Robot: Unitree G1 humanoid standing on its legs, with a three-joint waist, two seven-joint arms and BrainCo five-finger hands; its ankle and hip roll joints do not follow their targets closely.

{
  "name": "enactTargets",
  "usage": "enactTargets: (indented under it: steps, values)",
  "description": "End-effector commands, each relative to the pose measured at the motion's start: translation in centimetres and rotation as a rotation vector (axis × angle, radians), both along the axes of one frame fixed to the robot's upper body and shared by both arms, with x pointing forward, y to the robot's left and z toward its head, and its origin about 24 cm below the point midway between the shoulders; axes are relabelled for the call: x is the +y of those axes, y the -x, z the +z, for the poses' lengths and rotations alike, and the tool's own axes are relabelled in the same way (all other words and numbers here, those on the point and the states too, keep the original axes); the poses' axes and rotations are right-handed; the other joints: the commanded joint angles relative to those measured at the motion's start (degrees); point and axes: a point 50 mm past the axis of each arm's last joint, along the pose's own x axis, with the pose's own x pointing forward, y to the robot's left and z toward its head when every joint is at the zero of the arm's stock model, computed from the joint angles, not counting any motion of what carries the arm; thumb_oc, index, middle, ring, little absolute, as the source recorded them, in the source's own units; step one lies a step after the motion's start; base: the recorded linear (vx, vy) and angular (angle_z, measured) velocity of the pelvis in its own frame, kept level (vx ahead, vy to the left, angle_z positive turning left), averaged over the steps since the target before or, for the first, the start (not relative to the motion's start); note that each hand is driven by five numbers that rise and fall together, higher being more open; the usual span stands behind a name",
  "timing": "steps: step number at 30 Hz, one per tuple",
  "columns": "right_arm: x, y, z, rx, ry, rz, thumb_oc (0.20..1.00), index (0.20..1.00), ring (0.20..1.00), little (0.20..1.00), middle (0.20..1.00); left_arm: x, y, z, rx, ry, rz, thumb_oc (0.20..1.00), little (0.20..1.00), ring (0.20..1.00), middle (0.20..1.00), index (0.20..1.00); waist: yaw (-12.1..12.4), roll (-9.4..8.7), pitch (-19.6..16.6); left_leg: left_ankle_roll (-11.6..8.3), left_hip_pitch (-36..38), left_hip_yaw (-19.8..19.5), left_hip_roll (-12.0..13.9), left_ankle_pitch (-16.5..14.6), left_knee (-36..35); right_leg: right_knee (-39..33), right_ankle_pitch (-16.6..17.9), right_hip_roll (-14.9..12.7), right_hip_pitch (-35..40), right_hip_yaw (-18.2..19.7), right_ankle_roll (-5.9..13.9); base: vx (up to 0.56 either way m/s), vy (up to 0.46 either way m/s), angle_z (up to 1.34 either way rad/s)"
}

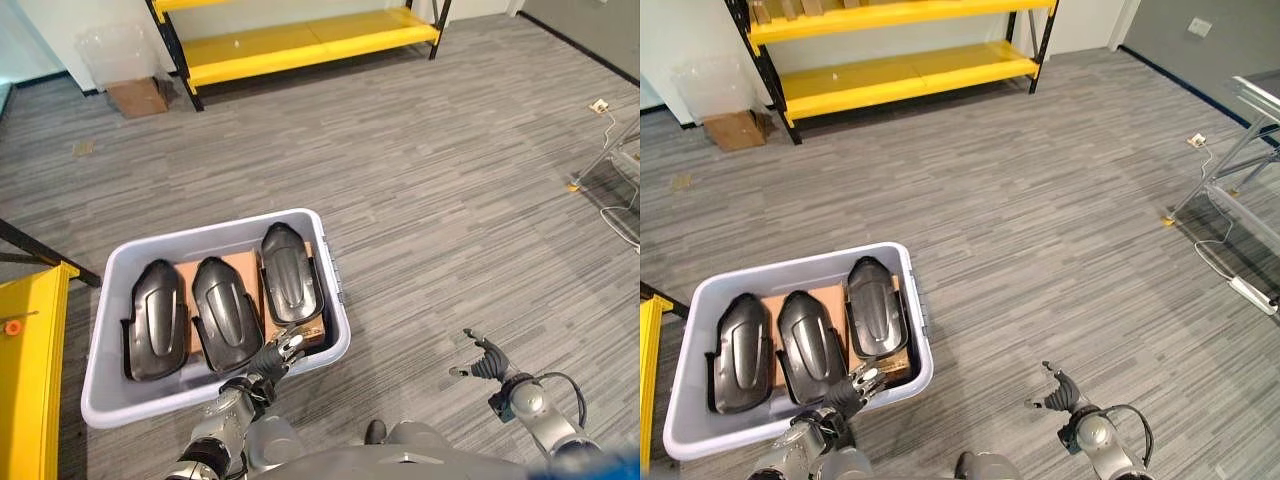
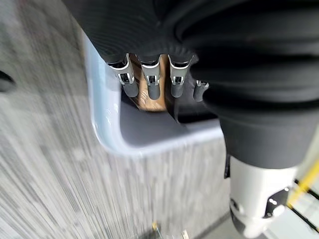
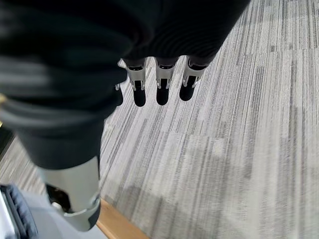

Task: Move parts from the plastic box to the shelf.

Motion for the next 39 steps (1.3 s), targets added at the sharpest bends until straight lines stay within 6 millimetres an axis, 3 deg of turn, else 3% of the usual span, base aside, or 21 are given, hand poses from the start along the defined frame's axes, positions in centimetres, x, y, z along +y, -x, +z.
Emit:
enactTargets:
  steps: [1, 5, 12, 17, 20, 22, 24, 25, 26, 27, 28, 30, 31, 39]
  values:
    - [0.2, -0.8, 1.0, -0.088, -0.019, -0.012, 1.000, 1.000, 1.000, 1.000, 1.000, 1.6, 0.5, 0.5, -0.032, -0.008, 0.062, 1.000, 1.000, 1.000, 1.000, 1.000, 2.5, 0.92, -2.0, 0.55, 4.8, -0.9, -0.3, -4.1, 0.3, 0.8, 5.4, -8.7, -5.4, 2.6, 5.74, 0.14, 0.330, 0.26]
    - [0.9, -1.0, 1.0, -0.085, -0.014, 0.046, 1.000, 1.000, 1.000, 1.000, 1.000, 2.7, 0.6, 0.6, -0.019, -0.039, 0.077, 1.000, 1.000, 1.000, 1.000, 1.000, 3.3, -0.08, -2.0, 2.69, 4.2, -1.8, -2.2, -5.9, 1.7, 2.2, 4.8, -8.6, -5.7, 4.7, 6.04, 0.12, 0.311, 0.16]
    - [2.1, -1.8, 1.1, -0.109, -0.030, 0.076, 1.000, 1.000, 1.000, 1.000, 1.000, 3.0, 0.4, 0.8, -0.036, -0.029, 0.040, 1.000, 1.000, 1.000, 1.000, 1.000, 5.7, -1.49, -1.8, 5.97, 2.9, -2.5, -4.9, -7.3, 0.8, 7.4, 4.9, -9.1, -7.6, 4.0, 7.79, 0.02, 0.216, 0.01]
    - [3.3, -2.9, 1.5, -0.129, -0.052, 0.100, 1.000, 1.000, 1.000, 1.000, 1.000, 2.2, -0.2, 0.8, -0.049, -0.026, 0.035, 1.000, 1.000, 1.000, 1.000, 1.000, 7.2, -2.16, -2.0, 7.77, 2.0, -1.7, -7.3, -8.0, 0.0, 11.0, 5.6, -9.9, -8.8, 1.9, 8.00, -0.02, 0.184, 0.08]
    - [4.3, -3.8, 1.9, -0.136, -0.070, 0.127, 1.000, 1.000, 1.000, 1.000, 1.000, 1.9, -0.2, 0.7, -0.043, -0.025, 0.030, 1.000, 1.000, 1.000, 1.000, 1.000, 9.0, -2.25, -2.6, 8.79, 2.0, -0.4, -8.8, -8.7, -0.1, 10.8, 6.7, -11.6, -8.4, -1.5, 7.80, 0.00, 0.131, 0.00]
    - [4.8, -4.3, 2.1, -0.131, -0.072, 0.162, 1.000, 1.000, 1.000, 1.000, 1.000, 1.9, 0.0, 0.6, -0.043, -0.041, 0.039, 1.000, 1.000, 1.000, 1.000, 1.000, 9.8, -2.59, -2.6, 8.43, 2.7, -0.4, -9.8, -9.9, -0.3, 10.1, 5.8, -11.7, -7.1, -2.9, 8.53, 0.05, 0.084, -0.25]
    - [5.5, -4.4, 2.1, -0.121, -0.067, 0.204, 1.000, 1.000, 1.000, 1.000, 1.000, 2.0, 0.1, 0.5, -0.038, -0.024, 0.076, 1.000, 1.000, 1.000, 1.000, 1.000, 9.5, -2.82, -2.4, 8.38, 2.6, -0.5, -10.6, -10.0, -0.3, 9.0, 4.5, -8.7, -6.7, -2.2, 8.35, 0.02, 0.028, -0.42]
    - [5.5, -4.4, 2.1, -0.121, -0.067, 0.204, 1.000, 1.000, 1.000, 1.000, 1.000, 2.0, 0.1, 0.5, -0.038, -0.024, 0.076, 1.000, 1.000, 1.000, 1.000, 1.000, 9.5, -2.82, -2.4, 8.38, 2.6, -0.5, -10.6, -10.0, -0.3, 9.0, 4.5, -8.7, -6.7, -2.2, 8.35, 0.01, -0.068, -0.24]
    - [5.8, -4.2, 2.1, -0.117, -0.074, 0.204, 1.000, 1.000, 1.000, 1.000, 1.000, 2.1, -0.1, 0.6, -0.045, -0.043, 0.062, 1.000, 1.000, 1.000, 1.000, 1.000, 8.2, -3.46, -2.1, 7.69, 1.9, -0.7, -11.1, -8.5, -0.6, 3.5, 4.2, -1.5, -6.0, 1.8, 5.34, 0.01, -0.096, -0.08]
    - [5.6, -4.0, 2.0, -0.114, -0.074, 0.197, 1.000, 1.000, 1.000, 1.000, 1.000, 1.9, 0.0, 0.6, -0.048, -0.045, 0.057, 1.000, 1.000, 1.000, 1.000, 1.000, 7.6, -3.54, -1.9, 7.21, 1.8, -1.3, -11.2, -8.2, -0.8, 0.8, 4.4, -0.1, -5.6, 3.7, 4.54, 0.03, -0.131, 0.29]
    - [5.1, -3.7, 1.8, -0.110, -0.079, 0.181, 1.000, 1.000, 1.000, 1.000, 1.000, 1.7, 0.0, 0.6, -0.059, -0.044, 0.055, 1.000, 1.000, 1.000, 1.000, 1.000, 6.8, -3.36, -1.7, 6.79, 2.1, -2.4, -11.5, -7.9, -1.5, -1.8, 5.7, 0.1, -6.1, 5.7, 4.43, 0.04, -0.114, 0.36]
    - [4.5, -3.0, 1.4, -0.111, -0.086, 0.162, 1.000, 1.000, 1.000, 1.000, 1.000, 1.7, -0.5, 1.0, -0.088, -0.042, 0.040, 1.000, 1.000, 1.000, 1.000, 1.000, 5.3, -2.93, -1.1, 7.06, 3.1, -5.2, -12.2, -8.0, -3.4, -3.4, 9.5, -0.6, -9.5, 9.9, 6.09, 0.00, -0.160, 0.33]
    - [4.2, -2.9, 1.3, -0.108, -0.085, 0.160, 1.000, 1.000, 1.000, 1.000, 1.000, 1.8, -0.7, 1.2, -0.100, -0.050, 0.027, 1.000, 1.000, 1.000, 1.000, 1.000, 4.9, -2.84, -0.9, 6.92, 3.2, -5.9, -12.0, -8.1, -3.9, -4.1, 9.5, -0.2, -9.5, 10.5, 5.97, -0.03, -0.121, 0.23]
    - [3.5, -2.0, 0.2, -0.028, -0.068, 0.166, 1.000, 1.000, 1.000, 1.000, 1.000, 1.3, -0.1, 0.9, -0.092, -0.029, 0.021, 1.000, 1.000, 1.000, 1.000, 1.000, 6.6, -2.34, -2.8, 5.72, 6.2, -7.7, -11.7, -8.0, -5.1, -7.7, 8.9, -1.8, -4.3, 8.0, 4.99, 0.11, -0.070, 0.29]
